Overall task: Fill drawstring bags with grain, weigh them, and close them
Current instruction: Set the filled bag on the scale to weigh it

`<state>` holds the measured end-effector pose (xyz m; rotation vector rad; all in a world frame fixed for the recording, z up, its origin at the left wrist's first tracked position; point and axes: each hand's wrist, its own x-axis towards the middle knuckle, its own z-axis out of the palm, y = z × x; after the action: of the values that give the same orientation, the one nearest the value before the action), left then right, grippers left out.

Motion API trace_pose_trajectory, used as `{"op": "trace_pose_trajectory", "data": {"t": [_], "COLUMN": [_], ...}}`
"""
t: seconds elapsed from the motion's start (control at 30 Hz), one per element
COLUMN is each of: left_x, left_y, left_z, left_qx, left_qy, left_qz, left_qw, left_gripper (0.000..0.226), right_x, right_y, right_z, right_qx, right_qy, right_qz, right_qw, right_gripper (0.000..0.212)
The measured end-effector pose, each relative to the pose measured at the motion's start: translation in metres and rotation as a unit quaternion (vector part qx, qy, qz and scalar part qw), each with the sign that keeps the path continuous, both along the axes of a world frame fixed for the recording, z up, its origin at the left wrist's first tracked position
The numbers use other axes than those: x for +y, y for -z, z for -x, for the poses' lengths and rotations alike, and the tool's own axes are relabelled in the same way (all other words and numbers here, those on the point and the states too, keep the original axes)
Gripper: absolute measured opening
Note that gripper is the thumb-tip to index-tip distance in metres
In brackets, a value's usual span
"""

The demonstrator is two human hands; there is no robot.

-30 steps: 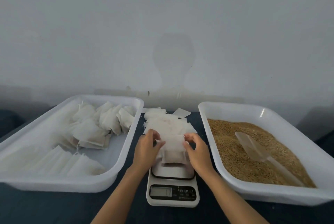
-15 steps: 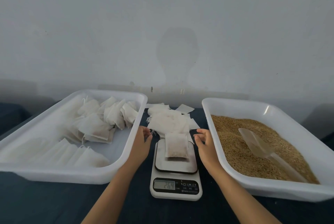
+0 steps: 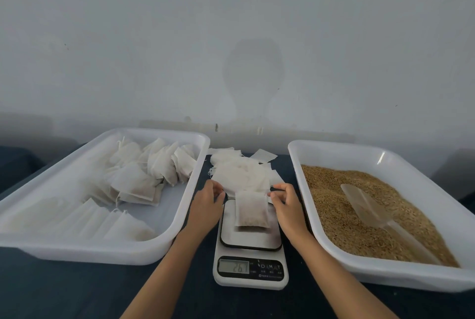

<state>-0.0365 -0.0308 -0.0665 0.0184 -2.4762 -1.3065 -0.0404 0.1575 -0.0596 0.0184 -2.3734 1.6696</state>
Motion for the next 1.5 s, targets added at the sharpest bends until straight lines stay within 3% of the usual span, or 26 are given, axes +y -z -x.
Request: {"op": "trace_pose_trajectory", "data": {"t": [0.1, 0.27, 0.4, 0.5, 0.6, 0.7, 0.83, 0.97, 1.1, 1.2, 1.3, 1.37, 1.5], "left_x": [0.010, 0.024, 0.034, 0.034, 0.028, 0.013, -0.025, -0.075, -0.112, -0.120, -0.119, -0.121, -0.126], "left_y": [-0.001, -0.009, -0.021, -0.038, -0.062, -0.090, -0.124, -0.137, -0.126, -0.107, -0.093, -0.086, -0.080], "left_z": [0.004, 0.008, 0.001, -0.010, -0.025, -0.041, -0.062, -0.077, -0.087, -0.084, -0.083, -0.082, -0.079], "left_qx": [-0.037, -0.096, -0.048, -0.016, 0.009, 0.057, 0.137, 0.075, -0.091, -0.252, -0.355, -0.383, -0.392], "left_qy": [0.028, 0.043, 0.061, 0.037, 0.004, -0.028, -0.084, -0.118, -0.107, -0.052, 0.012, 0.039, 0.071], "left_qz": [0.010, 0.053, 0.035, 0.015, 0.071, 0.141, 0.143, 0.136, 0.141, 0.106, 0.025, 0.073, 0.180], "left_qw": [0.999, 0.993, 0.996, 0.999, 0.997, 0.988, 0.977, 0.981, 0.980, 0.960, 0.935, 0.920, 0.899], "left_gripper": [0.004, 0.039, 0.054, 0.042, 0.015, 0.014, 0.013, 0.004, 0.011, 0.039, 0.044, 0.047, 0.038], "right_x": [-0.005, -0.012, -0.017, -0.024, -0.040, -0.066, -0.106, -0.145, -0.171, -0.183, -0.198, -0.205, -0.216], "right_y": [-0.002, -0.008, -0.018, -0.033, -0.052, -0.075, -0.103, -0.110, -0.106, -0.106, -0.100, -0.095, -0.084], "right_z": [0.002, 0.002, -0.004, -0.009, -0.013, -0.016, -0.021, -0.030, -0.039, -0.043, -0.042, -0.042, -0.041], "right_qx": [-0.033, -0.046, 0.019, 0.065, 0.119, 0.159, 0.194, 0.184, 0.165, 0.090, 0.011, -0.028, -0.075], "right_qy": [-0.010, -0.009, -0.017, -0.036, -0.055, -0.083, -0.149, -0.183, -0.210, -0.295, -0.395, -0.427, -0.455], "right_qz": [-0.028, -0.060, -0.027, 0.003, 0.026, 0.047, 0.061, 0.015, -0.146, -0.344, -0.511, -0.577, -0.647], "right_qw": [0.999, 0.997, 0.999, 0.997, 0.991, 0.983, 0.968, 0.966, 0.953, 0.887, 0.764, 0.696, 0.607], "right_gripper": [0.024, 0.029, 0.031, 0.030, 0.028, 0.022, 0.017, 0.024, 0.026, 0.027, 0.019, 0.008, 0.029]}}
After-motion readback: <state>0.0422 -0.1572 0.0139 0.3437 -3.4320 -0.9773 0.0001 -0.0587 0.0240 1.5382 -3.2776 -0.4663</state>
